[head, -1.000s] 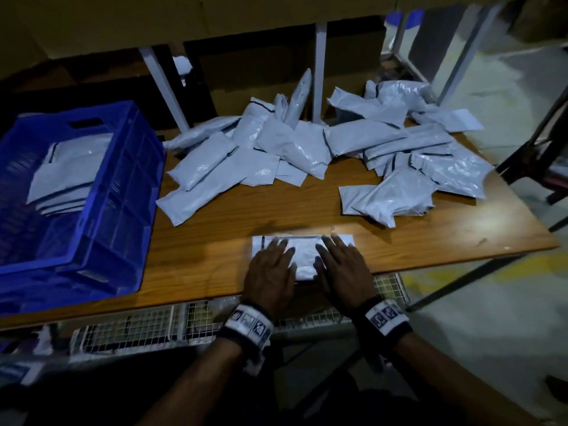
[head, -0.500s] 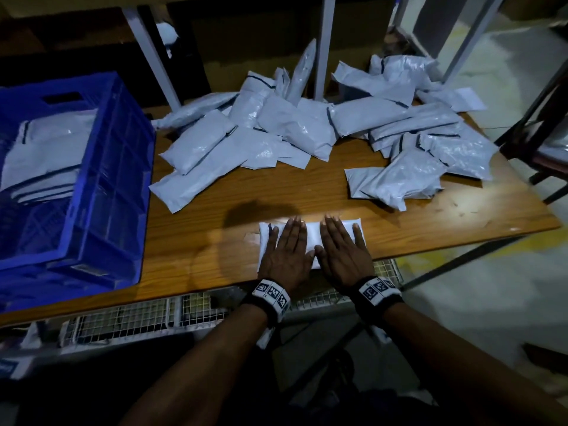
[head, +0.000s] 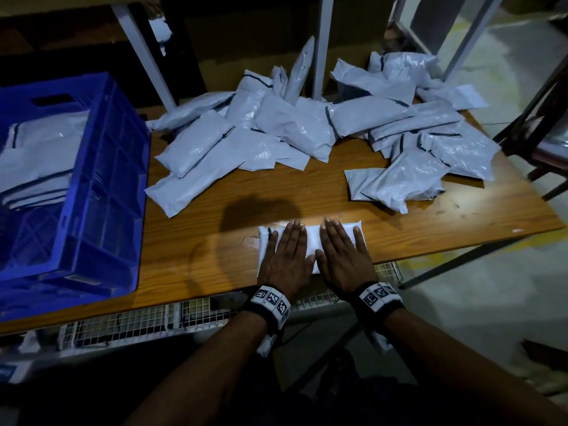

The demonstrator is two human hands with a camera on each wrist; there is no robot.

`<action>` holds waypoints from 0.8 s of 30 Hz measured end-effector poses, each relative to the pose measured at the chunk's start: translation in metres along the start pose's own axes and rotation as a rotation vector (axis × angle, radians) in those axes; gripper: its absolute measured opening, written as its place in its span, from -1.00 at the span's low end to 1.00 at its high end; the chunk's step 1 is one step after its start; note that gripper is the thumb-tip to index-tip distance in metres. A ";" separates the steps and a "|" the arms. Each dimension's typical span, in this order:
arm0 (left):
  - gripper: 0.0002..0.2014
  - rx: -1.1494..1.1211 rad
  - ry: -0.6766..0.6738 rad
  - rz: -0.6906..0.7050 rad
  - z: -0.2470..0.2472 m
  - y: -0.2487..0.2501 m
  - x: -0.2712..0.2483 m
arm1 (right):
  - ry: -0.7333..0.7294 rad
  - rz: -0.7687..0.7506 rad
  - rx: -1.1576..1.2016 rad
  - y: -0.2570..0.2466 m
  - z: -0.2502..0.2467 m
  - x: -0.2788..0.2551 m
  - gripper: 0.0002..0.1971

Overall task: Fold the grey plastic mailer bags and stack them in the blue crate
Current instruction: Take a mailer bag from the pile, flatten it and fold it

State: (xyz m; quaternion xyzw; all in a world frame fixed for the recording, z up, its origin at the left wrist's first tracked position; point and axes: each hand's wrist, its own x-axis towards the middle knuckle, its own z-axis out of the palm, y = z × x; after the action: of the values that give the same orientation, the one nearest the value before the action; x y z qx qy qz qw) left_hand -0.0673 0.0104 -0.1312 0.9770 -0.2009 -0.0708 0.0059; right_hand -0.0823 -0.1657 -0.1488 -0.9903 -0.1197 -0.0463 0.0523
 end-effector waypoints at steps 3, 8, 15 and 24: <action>-0.23 -0.009 -0.008 -0.003 -0.003 0.000 0.000 | -0.005 -0.007 -0.007 0.000 -0.001 0.000 -0.34; -0.25 -0.026 -0.016 -0.009 -0.002 -0.001 0.001 | 0.012 -0.003 0.003 -0.001 -0.002 0.000 -0.35; -0.23 -0.043 -0.022 -0.003 -0.007 0.001 0.000 | -0.004 0.001 0.003 -0.002 -0.003 0.001 -0.35; -0.29 -0.090 0.046 0.008 -0.007 0.000 -0.002 | -0.023 -0.004 -0.001 -0.001 -0.001 0.001 -0.37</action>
State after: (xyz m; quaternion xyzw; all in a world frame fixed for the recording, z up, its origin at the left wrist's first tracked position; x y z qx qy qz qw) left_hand -0.0681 0.0114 -0.1244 0.9764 -0.2010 -0.0570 0.0547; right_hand -0.0818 -0.1648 -0.1474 -0.9906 -0.1222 -0.0350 0.0502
